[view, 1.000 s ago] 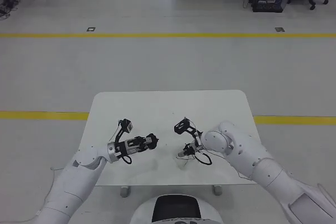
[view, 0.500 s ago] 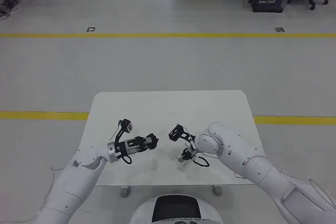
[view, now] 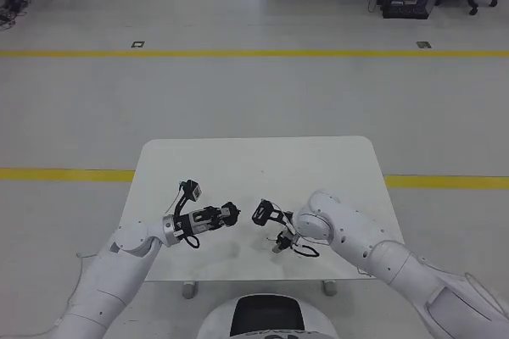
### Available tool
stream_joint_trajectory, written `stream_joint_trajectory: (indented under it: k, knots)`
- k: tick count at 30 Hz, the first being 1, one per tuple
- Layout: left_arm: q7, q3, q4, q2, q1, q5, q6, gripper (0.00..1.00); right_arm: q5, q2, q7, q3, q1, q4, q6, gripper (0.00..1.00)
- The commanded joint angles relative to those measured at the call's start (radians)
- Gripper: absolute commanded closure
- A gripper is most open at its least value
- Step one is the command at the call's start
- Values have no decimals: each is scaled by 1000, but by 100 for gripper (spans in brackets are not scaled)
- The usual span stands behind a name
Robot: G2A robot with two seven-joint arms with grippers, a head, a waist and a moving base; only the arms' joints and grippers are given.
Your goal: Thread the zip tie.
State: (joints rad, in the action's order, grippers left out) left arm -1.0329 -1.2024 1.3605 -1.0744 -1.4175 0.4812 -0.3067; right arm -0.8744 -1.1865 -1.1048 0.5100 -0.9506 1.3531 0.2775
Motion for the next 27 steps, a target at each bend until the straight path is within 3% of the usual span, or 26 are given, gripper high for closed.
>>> stream_joint_trajectory:
  k: [1, 2, 3, 6, 11, 27]
  knots:
    - [0, 0, 0, 0, 0, 0, 0, 100, -2, 1, -5, 4, -2, 0, 9, 5]
    - [0, 0, 0, 0, 0, 0, 0, 100, -1, 1, -4, 5, -3, -2, 12, 20]
    - [0, 0, 0, 0, 0, 0, 0, 100, -1, 1, -4, 7, -3, -5, 14, 44]
    - [0, 0, 0, 0, 0, 0, 0, 100, 2, -1, -2, 9, -5, -13, 18, 55]
    - [0, 0, 0, 0, 0, 0, 0, 100, 3, -7, 12, 5, -6, -27, 38, 64]
    - [0, 0, 0, 0, 0, 0, 0, 100, 11, -63, 74, -56, 39, -158, 63, 70]
